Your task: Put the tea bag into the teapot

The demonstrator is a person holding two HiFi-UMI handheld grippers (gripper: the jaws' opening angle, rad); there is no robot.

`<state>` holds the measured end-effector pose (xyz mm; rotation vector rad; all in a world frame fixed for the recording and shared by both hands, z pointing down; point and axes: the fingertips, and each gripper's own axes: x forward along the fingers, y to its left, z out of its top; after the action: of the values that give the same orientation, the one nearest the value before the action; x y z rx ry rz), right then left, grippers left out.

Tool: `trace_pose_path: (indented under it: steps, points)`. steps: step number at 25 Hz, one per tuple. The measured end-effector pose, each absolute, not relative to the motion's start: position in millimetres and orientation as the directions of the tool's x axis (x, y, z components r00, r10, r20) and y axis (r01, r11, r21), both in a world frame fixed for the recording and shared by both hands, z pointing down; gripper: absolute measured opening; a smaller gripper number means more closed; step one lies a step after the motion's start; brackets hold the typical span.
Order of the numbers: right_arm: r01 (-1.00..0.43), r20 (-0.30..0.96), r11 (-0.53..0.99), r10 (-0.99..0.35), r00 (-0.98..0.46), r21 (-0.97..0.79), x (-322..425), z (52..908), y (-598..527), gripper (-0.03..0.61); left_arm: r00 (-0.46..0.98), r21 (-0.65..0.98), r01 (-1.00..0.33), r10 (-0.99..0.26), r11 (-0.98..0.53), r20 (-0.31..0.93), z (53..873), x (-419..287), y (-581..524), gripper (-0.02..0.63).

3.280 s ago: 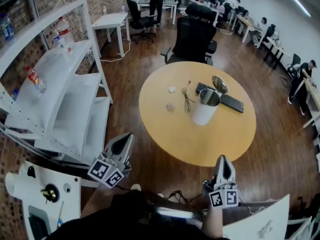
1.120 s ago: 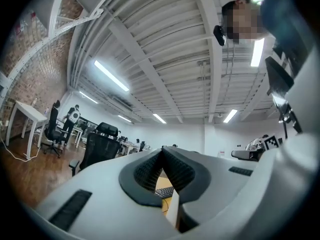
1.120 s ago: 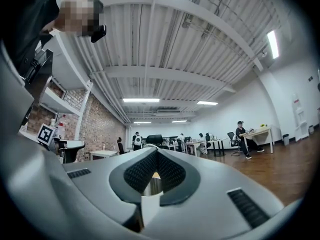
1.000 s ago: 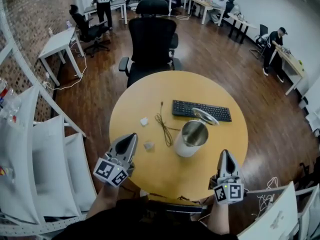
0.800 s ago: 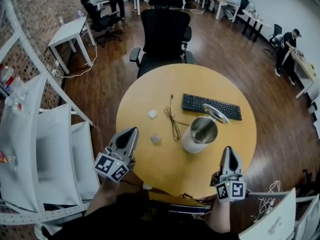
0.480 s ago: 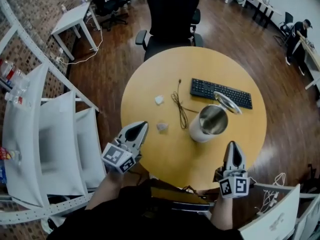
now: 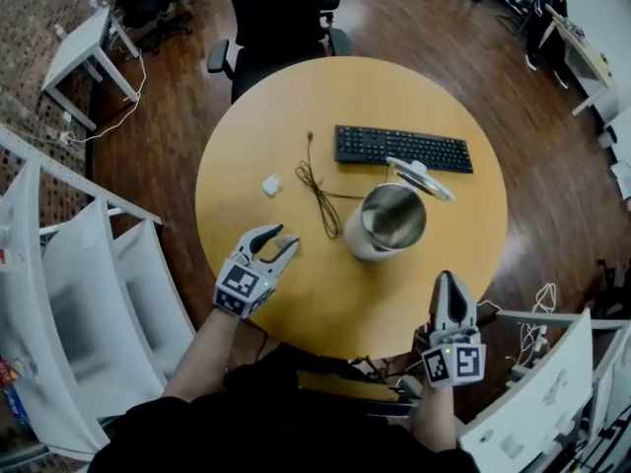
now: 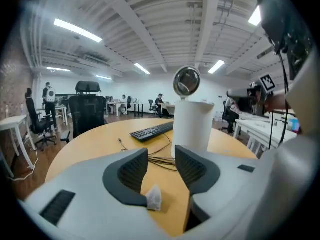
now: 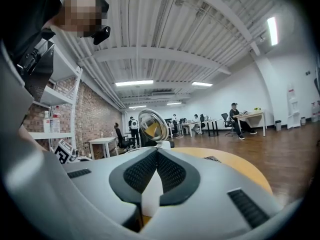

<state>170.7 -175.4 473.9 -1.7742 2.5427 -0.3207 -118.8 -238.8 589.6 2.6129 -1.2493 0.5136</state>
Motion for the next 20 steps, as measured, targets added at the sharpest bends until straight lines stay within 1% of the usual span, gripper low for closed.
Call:
trace_pose_path:
  steps: [3,7,8,16,20]
  points:
    - [-0.936,0.110,0.303,-0.939,-0.325,-0.179,173.7,475.1,-174.7,0.006,0.579,-0.015,-0.752,-0.671,-0.659,0.464,620.1,-119.4,-246.5,0.177]
    - [-0.950,0.133,0.262,-0.949,-0.286,-0.171,175.8,474.8,-174.9,0.006,0.567,-0.020,-0.711,-0.590,-0.703,0.574,663.5,-119.3,-250.9,0.178]
    - [-0.951,0.138,0.258,-0.949,-0.282,-0.168,175.1,474.0,-175.2,0.006,0.563,-0.017,-0.705,-0.574,-0.709,0.594,671.7,-119.5,-251.3,0.187]
    - [-0.958,0.155,0.244,-0.951,-0.267,-0.152,173.8,473.3,-177.6,0.006,0.494,-0.029,-0.694,-0.505,-0.720,0.708,726.9,-128.7,-253.9,0.187]
    - [-0.958,0.145,0.245,-0.953,-0.266,-0.150,178.0,474.1,-181.0,0.006,0.476,-0.021,-0.721,-0.517,-0.693,0.712,733.6,-129.8,-256.1,0.175]
